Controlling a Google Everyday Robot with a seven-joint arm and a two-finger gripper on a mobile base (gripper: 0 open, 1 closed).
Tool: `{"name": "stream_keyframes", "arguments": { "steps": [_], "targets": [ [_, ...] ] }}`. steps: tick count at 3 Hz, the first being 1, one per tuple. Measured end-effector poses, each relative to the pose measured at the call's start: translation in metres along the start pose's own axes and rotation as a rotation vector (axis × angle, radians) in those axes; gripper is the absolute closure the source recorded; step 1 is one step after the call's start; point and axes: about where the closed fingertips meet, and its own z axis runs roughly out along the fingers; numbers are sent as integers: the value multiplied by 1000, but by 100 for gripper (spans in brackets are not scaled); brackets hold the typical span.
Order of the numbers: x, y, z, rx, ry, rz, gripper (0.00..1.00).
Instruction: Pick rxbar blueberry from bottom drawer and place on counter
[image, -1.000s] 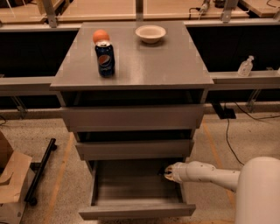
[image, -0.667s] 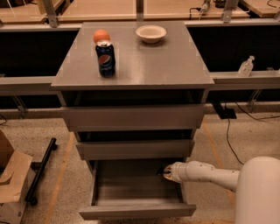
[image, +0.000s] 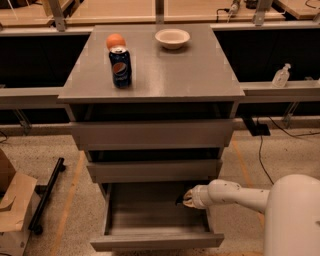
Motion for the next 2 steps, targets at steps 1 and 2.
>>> {"name": "stream_keyframes", "arguments": {
  "steps": [1,2],
  "targets": [
    [-25,18,-10,-99,-16,-39,100],
    [-57,30,-30,-149,-21,-88,100]
  ]
}}
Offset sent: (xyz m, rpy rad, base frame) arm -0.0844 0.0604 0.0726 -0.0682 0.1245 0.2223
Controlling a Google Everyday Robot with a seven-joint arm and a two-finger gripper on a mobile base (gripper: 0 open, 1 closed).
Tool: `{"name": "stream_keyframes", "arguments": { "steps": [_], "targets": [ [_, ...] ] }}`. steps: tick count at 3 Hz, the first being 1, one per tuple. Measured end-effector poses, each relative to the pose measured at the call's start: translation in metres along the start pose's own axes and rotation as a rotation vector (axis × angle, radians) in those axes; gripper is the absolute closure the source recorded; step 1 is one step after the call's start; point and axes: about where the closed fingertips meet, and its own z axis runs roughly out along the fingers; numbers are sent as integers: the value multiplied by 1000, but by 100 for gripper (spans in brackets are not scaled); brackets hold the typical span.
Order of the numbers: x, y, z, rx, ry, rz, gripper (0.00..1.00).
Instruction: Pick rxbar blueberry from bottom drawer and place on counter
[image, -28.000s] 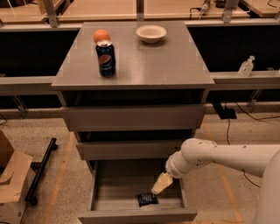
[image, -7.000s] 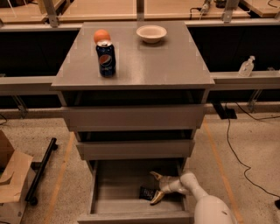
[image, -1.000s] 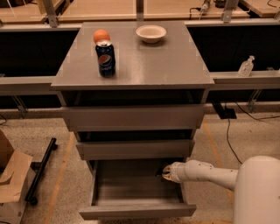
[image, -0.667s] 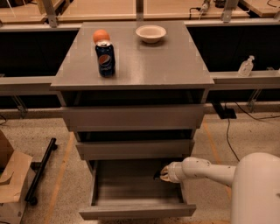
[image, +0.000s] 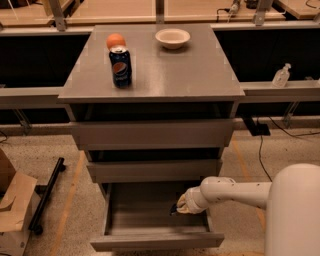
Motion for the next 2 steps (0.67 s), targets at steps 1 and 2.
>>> {"name": "stream_keyframes", "arguments": {
  "steps": [1,2],
  "targets": [
    [-21,-2,-28,-11,76,-98,100],
    [-54,-28,-51,49,116,-156,100]
  ]
}}
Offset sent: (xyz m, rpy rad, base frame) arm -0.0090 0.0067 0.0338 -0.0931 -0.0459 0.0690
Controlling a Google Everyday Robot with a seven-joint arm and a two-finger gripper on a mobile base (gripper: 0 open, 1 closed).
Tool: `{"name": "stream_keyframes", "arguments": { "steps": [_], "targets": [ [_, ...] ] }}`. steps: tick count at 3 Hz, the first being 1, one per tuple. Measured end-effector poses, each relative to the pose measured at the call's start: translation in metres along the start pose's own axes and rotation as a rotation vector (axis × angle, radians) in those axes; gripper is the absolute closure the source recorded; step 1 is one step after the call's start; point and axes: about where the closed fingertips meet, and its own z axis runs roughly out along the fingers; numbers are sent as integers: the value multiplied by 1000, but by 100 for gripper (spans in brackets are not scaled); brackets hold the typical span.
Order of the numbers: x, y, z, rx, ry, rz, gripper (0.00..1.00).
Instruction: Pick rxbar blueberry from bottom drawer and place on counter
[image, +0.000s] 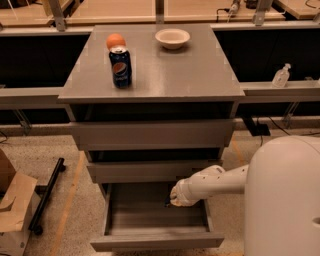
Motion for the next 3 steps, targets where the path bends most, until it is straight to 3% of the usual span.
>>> {"name": "stream_keyframes", "arguments": {
  "steps": [2,3],
  "targets": [
    [-6,1,-6,-2,-25,-7,100],
    [-11,-2,-13,-4,-85,17,100]
  ]
}}
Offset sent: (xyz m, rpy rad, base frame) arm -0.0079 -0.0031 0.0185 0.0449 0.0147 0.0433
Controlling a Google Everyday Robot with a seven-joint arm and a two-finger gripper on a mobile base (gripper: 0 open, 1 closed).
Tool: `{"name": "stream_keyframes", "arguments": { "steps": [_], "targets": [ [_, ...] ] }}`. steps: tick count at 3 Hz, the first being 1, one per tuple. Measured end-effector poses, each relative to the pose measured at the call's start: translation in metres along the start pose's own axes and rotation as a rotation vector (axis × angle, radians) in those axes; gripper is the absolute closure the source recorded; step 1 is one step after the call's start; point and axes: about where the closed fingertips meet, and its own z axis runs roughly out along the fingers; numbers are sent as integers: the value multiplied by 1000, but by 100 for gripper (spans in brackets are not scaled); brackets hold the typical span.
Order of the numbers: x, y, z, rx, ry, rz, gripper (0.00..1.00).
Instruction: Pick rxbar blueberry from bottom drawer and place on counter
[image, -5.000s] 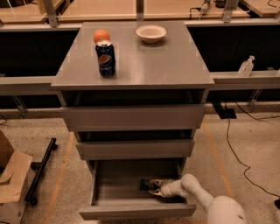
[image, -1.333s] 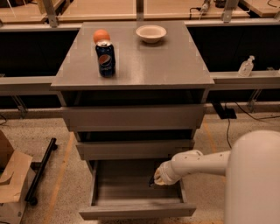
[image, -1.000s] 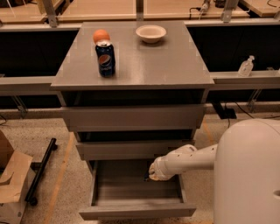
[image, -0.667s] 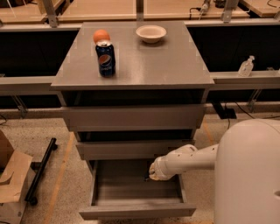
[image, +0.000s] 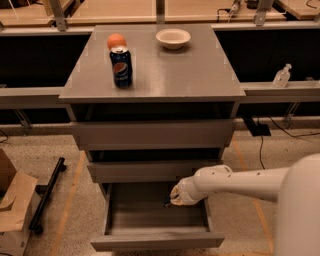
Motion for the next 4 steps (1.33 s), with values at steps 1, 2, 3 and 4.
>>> {"name": "stream_keyframes", "arguments": {
  "steps": [1,2,3,4],
  "targets": [
    [-20,-7,-37,12,-118,-10,100],
    [-51,-4,-82,0,-152,-140,100],
    [-86,7,-120,-26,-98,-276,100],
    [-94,23,-142,-51,-48,-313,100]
  ]
}}
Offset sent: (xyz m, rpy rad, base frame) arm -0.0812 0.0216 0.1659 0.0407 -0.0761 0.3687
